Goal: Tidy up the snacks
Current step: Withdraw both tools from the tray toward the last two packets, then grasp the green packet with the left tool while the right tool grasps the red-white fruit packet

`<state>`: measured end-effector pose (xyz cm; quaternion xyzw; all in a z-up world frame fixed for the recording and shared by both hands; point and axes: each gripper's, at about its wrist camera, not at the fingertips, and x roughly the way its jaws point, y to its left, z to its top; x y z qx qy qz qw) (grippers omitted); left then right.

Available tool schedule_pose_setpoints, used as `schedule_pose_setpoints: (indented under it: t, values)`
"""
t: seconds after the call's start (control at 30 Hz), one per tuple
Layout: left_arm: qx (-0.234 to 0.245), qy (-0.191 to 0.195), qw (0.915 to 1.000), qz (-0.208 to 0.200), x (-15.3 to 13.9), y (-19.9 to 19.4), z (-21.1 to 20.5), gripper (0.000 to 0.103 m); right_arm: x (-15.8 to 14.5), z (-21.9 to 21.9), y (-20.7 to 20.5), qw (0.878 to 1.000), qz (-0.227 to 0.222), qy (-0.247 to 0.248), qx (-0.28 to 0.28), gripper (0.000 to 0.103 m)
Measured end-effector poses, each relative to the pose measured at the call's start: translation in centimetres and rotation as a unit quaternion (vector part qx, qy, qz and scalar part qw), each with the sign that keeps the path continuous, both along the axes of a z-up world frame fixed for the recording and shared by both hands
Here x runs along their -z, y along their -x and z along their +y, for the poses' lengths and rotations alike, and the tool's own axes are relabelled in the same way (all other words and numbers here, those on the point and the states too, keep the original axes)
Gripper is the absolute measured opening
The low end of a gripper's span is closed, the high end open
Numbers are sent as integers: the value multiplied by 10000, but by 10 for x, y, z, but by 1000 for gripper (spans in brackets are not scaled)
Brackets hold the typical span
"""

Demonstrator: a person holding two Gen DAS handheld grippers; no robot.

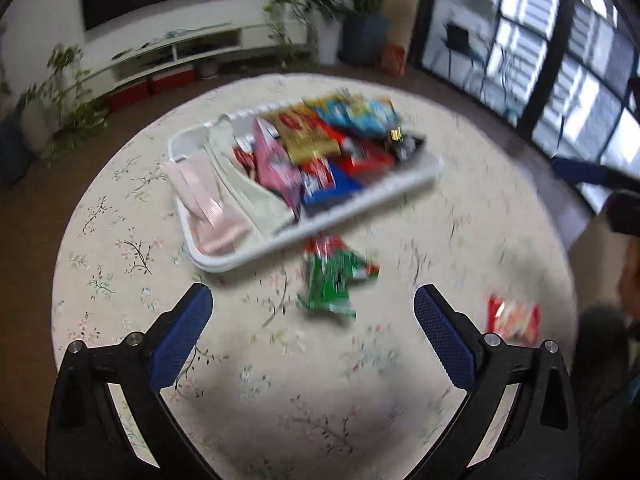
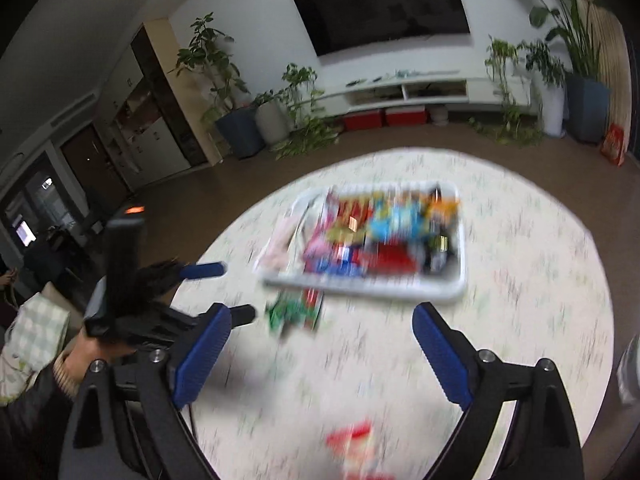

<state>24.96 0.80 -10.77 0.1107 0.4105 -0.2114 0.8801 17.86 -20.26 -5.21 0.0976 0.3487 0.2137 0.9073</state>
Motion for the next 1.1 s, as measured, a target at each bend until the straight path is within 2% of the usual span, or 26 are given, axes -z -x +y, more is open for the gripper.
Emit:
schedule_pose_setpoints:
  t: [0.07,0.17,0.3,0.43,0.57,0.7,0.8,0.87,0.93,1.1]
  values:
    - [129,-283,9995,28,6,4,-10,101,12,0,15,9999,143,-11,19,94]
    - [204,-369,9991,86,7,-3,-20,101,20,-1,31,9997,241,2,91,94]
    - [288,-547,9972,416,18,-26,-30,99,31,-1,40,9994,340,-24,104,94]
    - [403,-717,9947,618,31,-47,-38,86,42,-8,41,9987,465,-126,166,94]
    - [447,-699,9935,781,42,-58,-43,79,50,-11,38,9980,553,-96,292,94]
    - [507,-673,9922,915,50,-69,-51,56,55,-12,37,9976,619,-38,311,93]
    - [503,-652,9928,870,51,-74,-56,55,59,-12,36,9973,672,9,305,93]
    - [478,-637,9932,853,53,-76,-56,50,60,-12,36,9970,708,12,306,93]
    - [428,-609,9935,859,51,-77,-54,36,61,-12,35,9969,722,42,307,92]
    - [407,-612,9932,904,49,-80,-55,33,63,-8,37,9962,808,116,300,87]
